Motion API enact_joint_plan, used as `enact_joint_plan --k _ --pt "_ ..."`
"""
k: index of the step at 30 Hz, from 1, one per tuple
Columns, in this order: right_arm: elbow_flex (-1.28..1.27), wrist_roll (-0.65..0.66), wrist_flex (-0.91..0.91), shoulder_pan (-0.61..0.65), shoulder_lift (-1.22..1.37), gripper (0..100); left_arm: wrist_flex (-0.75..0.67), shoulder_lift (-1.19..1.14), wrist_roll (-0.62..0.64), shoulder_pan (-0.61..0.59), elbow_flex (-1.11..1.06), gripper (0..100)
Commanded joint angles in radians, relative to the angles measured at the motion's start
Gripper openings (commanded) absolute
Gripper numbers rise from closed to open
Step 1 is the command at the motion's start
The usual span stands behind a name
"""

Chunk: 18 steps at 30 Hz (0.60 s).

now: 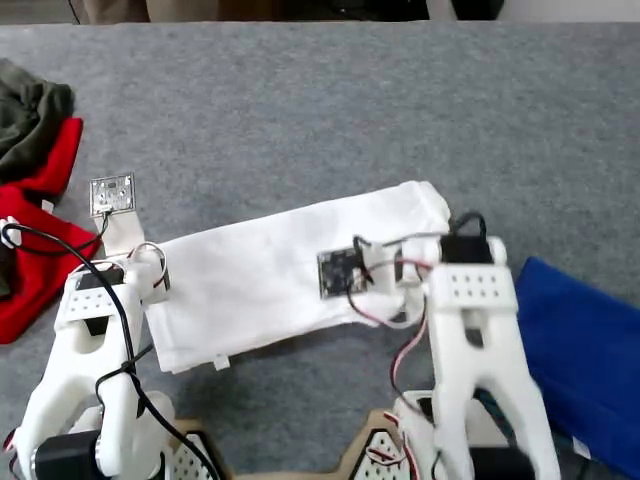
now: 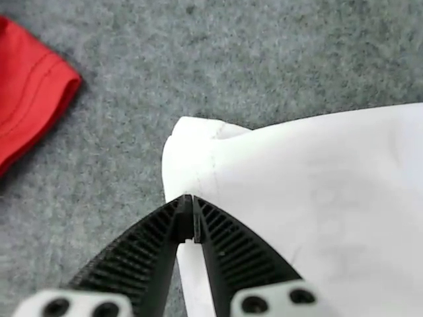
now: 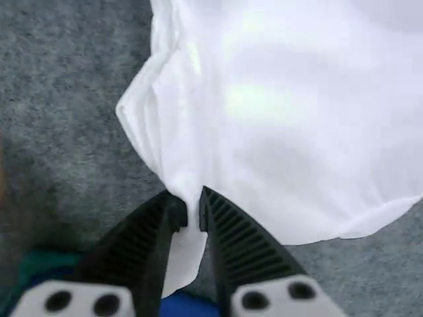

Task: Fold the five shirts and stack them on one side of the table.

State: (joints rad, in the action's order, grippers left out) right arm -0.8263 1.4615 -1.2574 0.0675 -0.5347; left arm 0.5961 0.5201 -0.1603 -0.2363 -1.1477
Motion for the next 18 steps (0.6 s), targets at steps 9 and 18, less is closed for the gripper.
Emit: enact_joint_plan --k 9,18 --pt "0.352 -0.028 0.009 0.128 0.352 0.5 0.003 0.001 -0.008 0.008 0.052 2" --pt "0.458 -0.020 0.015 0.177 0.470 0.5 0.003 0.001 -0.008 0.008 0.052 2"
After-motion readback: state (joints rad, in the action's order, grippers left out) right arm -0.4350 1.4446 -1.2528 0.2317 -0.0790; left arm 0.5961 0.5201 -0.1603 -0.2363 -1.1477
